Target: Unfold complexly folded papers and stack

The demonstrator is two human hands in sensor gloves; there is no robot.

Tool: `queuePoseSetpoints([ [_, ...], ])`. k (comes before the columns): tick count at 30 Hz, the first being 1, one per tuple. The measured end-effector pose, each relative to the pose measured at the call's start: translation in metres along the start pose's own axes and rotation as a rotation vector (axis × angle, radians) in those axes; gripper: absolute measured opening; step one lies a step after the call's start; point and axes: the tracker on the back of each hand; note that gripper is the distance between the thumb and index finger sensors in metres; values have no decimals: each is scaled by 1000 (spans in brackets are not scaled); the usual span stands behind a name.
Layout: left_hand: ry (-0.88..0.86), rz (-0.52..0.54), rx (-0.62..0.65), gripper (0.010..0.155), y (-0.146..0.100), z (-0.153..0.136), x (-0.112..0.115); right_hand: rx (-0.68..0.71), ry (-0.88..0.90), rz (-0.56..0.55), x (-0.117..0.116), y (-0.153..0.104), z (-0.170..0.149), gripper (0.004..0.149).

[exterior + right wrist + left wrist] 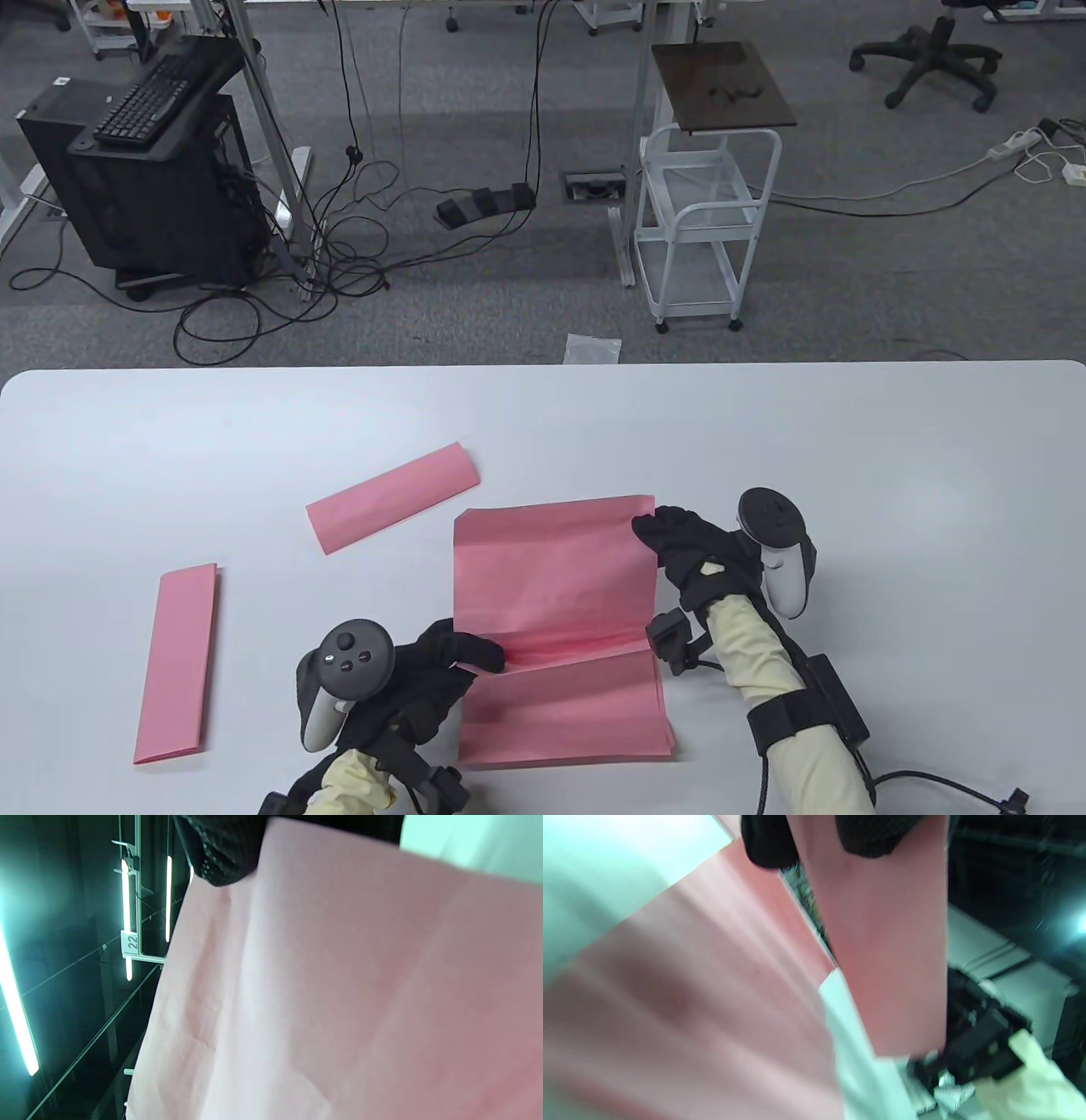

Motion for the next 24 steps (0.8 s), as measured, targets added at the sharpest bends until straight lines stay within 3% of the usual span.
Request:
queuePoseSetpoints([
  [5,-42,-24,-52,35,2,-6,1,22,-17,-73,8,0,9,36],
  [11,-34,-2,-24,35,2,-4,-1,6,-12,-56,13,-1,11,36],
  [15,-116,-97,-21,40,2,-8,-1,-21,27,-1,16,-1,7,36],
  [18,-154,-169,-4,56,2,-9,2,-21,24,2,17,-1,7,36],
  [19,-162,-163,-8,59,2,-9,4,-20,22,3,17,0,7,36],
  [23,-69,-25,-53,37,2,-10,7,-18,23,1,16,1,6,36],
  [24,-22,-15,-53,42,3,-10,7,-17,23,0,16,1,6,36],
])
Point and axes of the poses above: the tracker on the back of each hand, its own z axis roughly to the thumb side, its own y axis roughly from the wrist to the fingertips, x = y × z, and after that the axes turned 10 degrees about z, right-handed
